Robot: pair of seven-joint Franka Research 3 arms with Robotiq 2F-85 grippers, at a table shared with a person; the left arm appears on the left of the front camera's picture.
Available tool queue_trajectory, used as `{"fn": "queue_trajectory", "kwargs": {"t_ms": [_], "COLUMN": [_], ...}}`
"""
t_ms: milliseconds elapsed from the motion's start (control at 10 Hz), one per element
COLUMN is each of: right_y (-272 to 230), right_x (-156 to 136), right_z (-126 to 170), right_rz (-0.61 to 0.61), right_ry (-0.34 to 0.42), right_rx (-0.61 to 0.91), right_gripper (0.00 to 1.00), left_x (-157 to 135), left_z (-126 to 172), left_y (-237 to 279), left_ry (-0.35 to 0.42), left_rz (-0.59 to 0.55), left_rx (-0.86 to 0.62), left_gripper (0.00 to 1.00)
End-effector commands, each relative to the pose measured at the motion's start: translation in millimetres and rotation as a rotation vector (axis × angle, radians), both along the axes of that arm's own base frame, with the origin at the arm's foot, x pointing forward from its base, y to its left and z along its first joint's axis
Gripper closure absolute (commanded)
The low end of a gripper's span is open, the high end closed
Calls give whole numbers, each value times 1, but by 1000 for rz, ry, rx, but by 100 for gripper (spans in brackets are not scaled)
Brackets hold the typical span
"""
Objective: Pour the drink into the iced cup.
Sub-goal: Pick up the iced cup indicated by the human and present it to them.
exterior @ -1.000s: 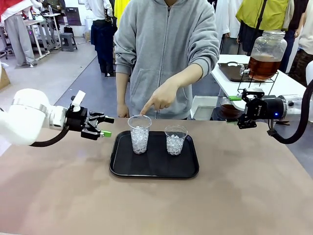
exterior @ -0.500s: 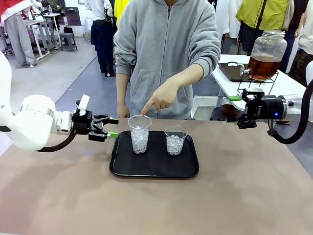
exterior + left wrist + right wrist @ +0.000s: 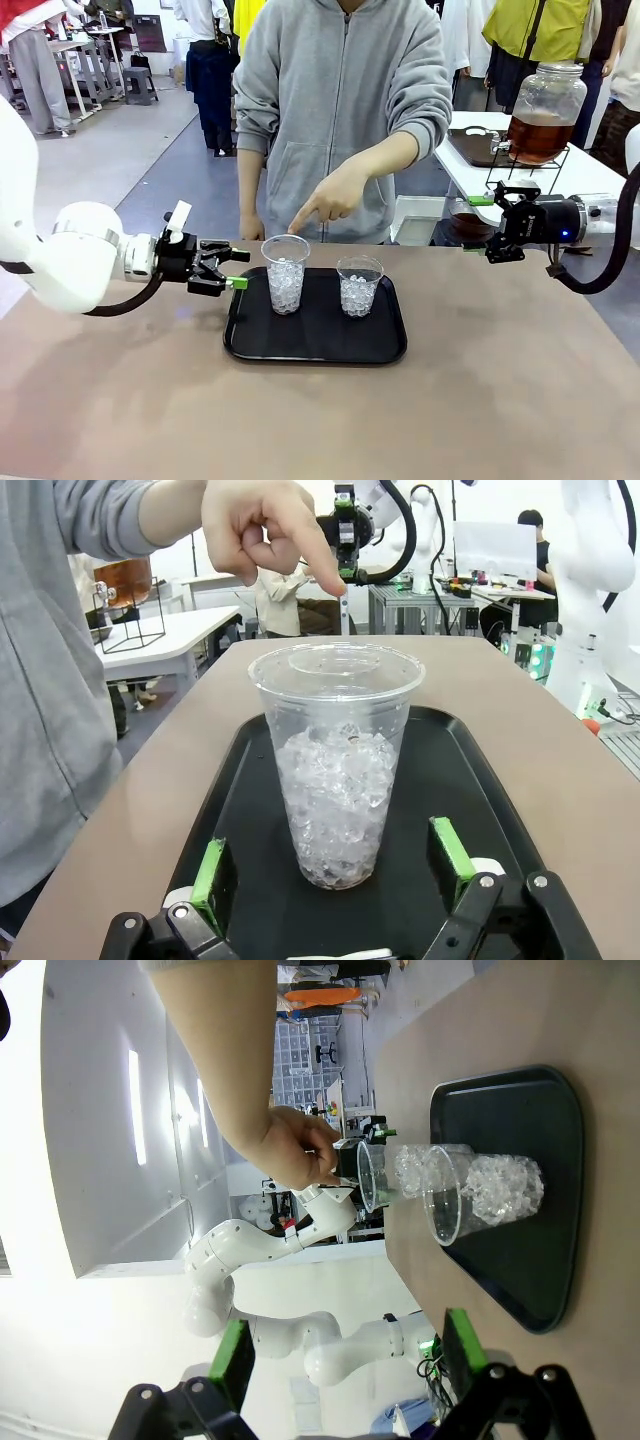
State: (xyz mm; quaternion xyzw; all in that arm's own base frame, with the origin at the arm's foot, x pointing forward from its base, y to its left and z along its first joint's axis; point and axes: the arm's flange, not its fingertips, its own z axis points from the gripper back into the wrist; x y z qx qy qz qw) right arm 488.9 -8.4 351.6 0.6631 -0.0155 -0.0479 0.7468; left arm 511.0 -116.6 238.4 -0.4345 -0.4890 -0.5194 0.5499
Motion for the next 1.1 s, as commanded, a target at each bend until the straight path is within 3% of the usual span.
{"fn": "queue_trajectory", "kwargs": {"t_ms": [0, 1000], "right_y": [0, 0], "right_x": [1, 1], "right_z": [1, 1], "right_rz": [-5, -5], "right_ry": [-4, -4], "right_rx": [-6, -6], "right_gripper": [0, 0], "left_x": [4, 19], "left_z": [1, -3], "left_y": [-7, -38], "left_ry": [11, 26], "left_rz": [0, -50], "left_rx": [-18, -20], "left_gripper": [0, 0]}}
